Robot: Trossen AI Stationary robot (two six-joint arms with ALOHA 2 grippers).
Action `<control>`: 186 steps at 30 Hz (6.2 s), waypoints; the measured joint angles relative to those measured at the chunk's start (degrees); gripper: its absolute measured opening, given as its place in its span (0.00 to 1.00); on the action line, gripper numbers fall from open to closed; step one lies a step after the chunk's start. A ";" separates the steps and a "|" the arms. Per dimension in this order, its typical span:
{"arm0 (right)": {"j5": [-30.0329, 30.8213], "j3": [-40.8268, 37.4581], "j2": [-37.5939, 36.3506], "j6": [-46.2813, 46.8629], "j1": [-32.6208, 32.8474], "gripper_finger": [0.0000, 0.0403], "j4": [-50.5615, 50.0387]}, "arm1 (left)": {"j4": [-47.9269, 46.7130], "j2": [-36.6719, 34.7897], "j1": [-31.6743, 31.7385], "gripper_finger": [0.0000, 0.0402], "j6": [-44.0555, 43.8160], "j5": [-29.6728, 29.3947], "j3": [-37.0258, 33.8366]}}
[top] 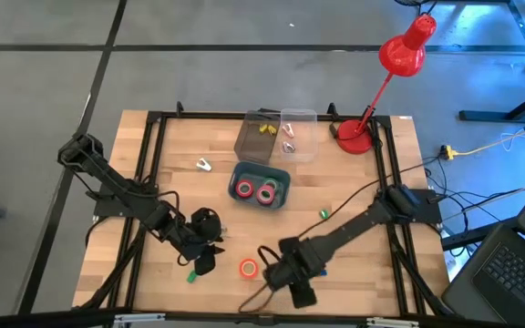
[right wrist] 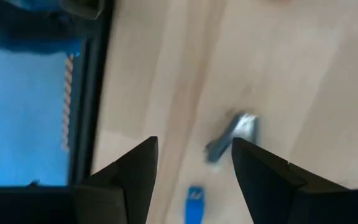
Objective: Pick and place Stapler, Stapler remover, tape
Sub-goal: Put the right black staple remover into the white bin, then put the bottom green stapler into the black bin
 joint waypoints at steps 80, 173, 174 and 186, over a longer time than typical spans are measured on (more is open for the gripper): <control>7.17 10.02 -0.86 -6.66 -12.20 0.14 -22.54 | -0.03 0.00 0.00 0.37 -0.13 -1.49 0.00; 29.43 2.49 -30.01 19.88 -20.68 0.57 -25.55 | -23.75 -10.13 -0.46 0.21 -11.56 17.65 0.02; 30.88 2.34 -30.01 21.77 -19.29 0.57 -25.23 | -23.98 -10.90 -3.39 0.21 -15.37 13.41 0.02; 35.46 1.77 -29.74 34.69 -10.43 0.57 -25.07 | -17.62 -6.89 -22.99 0.21 -56.25 -4.26 0.04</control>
